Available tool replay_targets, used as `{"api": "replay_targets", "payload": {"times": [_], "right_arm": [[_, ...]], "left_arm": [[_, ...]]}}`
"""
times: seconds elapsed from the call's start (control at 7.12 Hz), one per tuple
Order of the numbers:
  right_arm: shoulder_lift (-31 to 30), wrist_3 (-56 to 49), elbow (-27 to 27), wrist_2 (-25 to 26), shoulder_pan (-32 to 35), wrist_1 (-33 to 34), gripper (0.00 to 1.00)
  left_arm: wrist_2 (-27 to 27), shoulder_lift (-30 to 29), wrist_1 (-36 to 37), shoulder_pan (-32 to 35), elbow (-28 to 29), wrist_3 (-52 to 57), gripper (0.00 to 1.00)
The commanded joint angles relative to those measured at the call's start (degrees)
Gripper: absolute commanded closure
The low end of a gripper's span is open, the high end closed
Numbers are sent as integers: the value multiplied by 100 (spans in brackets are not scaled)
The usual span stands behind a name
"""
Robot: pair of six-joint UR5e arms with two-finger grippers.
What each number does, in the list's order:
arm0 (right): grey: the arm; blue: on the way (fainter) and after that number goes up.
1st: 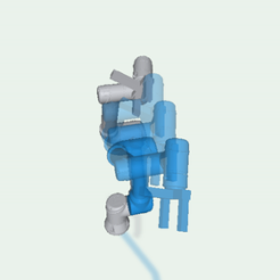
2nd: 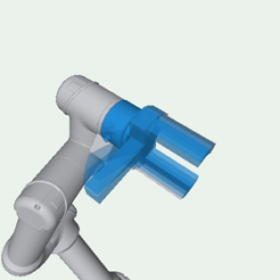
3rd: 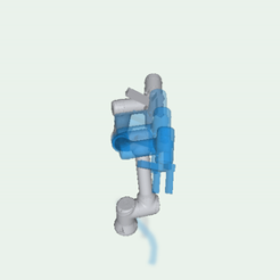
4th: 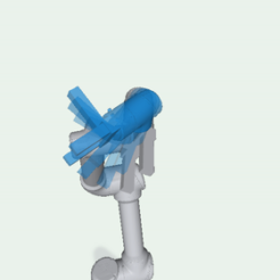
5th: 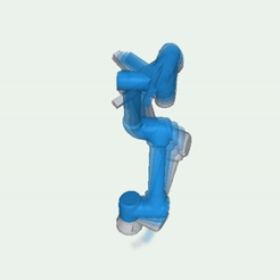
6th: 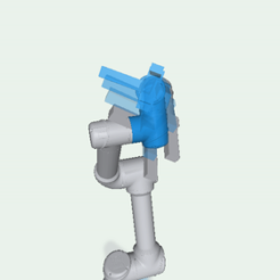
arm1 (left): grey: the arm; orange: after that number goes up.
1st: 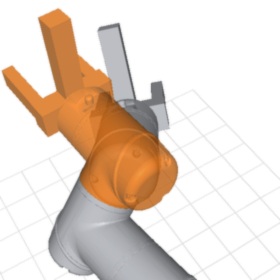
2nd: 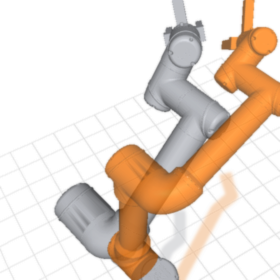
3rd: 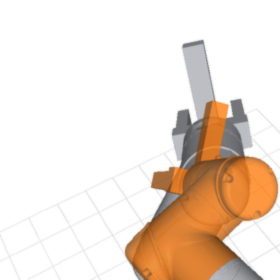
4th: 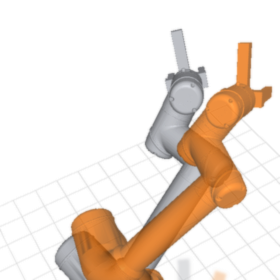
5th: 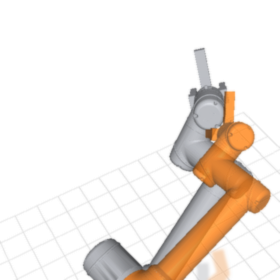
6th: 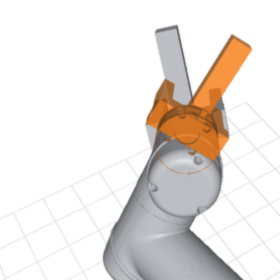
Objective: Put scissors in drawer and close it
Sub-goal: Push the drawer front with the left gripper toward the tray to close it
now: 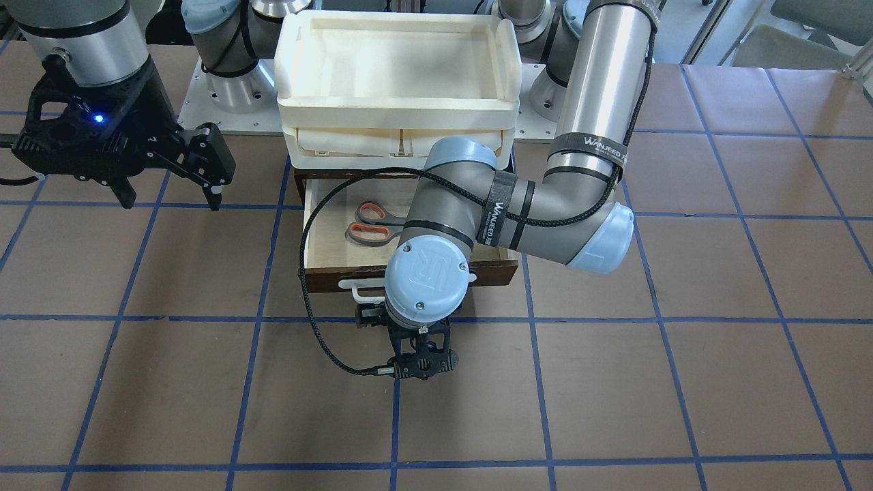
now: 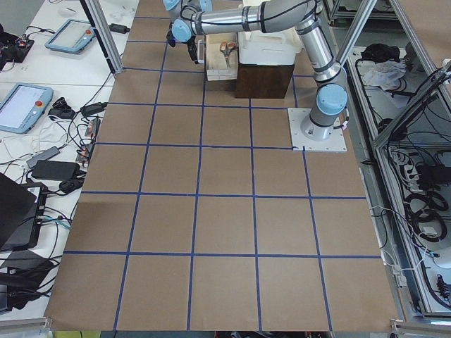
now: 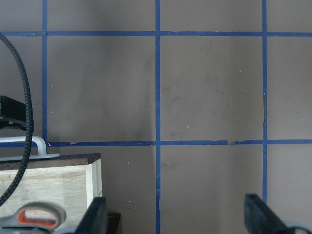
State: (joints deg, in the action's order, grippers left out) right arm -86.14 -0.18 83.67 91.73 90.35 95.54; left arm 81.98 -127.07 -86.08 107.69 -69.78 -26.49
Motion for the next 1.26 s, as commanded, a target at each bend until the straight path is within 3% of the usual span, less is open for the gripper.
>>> {"api": "replay_targets", "payload": {"times": [0.0, 0.42, 0.84, 1.12], "right_arm": [[0, 0, 0, 3, 0, -9, 0], [0, 0, 0, 3, 0, -9, 0], [-9, 0, 0, 3, 0, -18, 0], [-9, 0, 0, 3, 0, -18, 0]], "left_arm": [[-51, 164, -303, 102, -1, -23, 0], [-147, 551, -1040, 173, -254, -31, 0], [-95, 973, -1139, 251, -1123, -31, 0], [-86, 1123, -1296, 375, -1267, -40, 0]]}}
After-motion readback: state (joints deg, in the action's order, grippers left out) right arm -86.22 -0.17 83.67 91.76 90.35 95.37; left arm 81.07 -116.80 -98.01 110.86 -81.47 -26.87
